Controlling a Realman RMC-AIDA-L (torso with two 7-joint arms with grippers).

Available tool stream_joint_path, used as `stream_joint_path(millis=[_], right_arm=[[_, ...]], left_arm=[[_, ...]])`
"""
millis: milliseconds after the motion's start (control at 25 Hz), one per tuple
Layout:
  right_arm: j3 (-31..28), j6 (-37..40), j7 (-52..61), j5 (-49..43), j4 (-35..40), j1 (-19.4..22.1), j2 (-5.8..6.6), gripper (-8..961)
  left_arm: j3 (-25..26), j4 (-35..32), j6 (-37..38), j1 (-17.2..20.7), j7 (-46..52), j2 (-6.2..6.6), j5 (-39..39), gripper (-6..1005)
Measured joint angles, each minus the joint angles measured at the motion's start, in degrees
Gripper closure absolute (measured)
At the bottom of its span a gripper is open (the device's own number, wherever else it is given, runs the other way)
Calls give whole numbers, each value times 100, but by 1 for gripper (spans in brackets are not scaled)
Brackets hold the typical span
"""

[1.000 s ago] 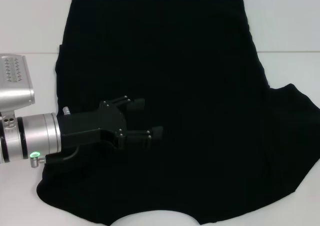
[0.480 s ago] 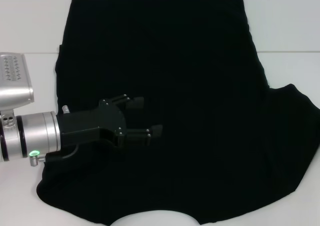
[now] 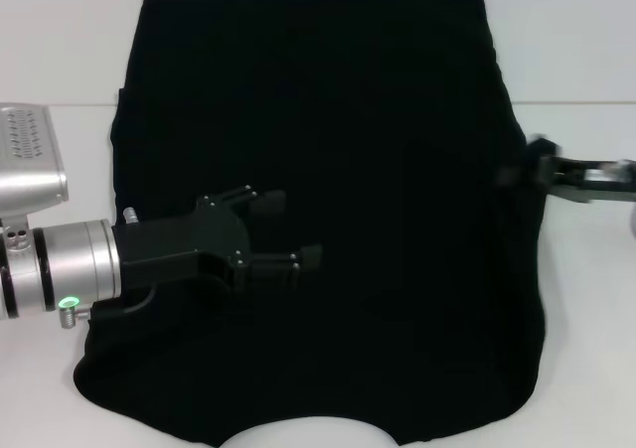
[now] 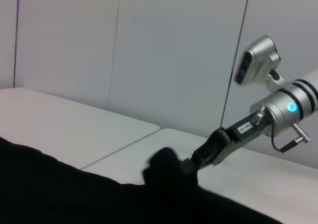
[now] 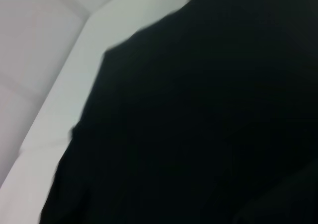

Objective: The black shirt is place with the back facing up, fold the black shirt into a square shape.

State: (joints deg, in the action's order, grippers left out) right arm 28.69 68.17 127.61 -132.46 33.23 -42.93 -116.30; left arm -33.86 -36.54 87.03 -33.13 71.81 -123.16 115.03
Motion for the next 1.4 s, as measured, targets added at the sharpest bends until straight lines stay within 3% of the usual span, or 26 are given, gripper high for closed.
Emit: stream_joint_path(millis=[240,720,1080,1400], right_arm=[[977,-3,372,-10,-25,-303,-71,940],[992,106,123,394,5,-175,-65,939],[990,806,-280,1285,8,127,133,621],[987,1105,-1140,2081,-47,656,106,290]], left_arm=[[10,6,-24,18,0,3,-5,54],[65,12,-46,18,53,12,-8,53],[141,5,-66,38,262,7,-82,54],[387,-509,350,397,1392,166,68,53]])
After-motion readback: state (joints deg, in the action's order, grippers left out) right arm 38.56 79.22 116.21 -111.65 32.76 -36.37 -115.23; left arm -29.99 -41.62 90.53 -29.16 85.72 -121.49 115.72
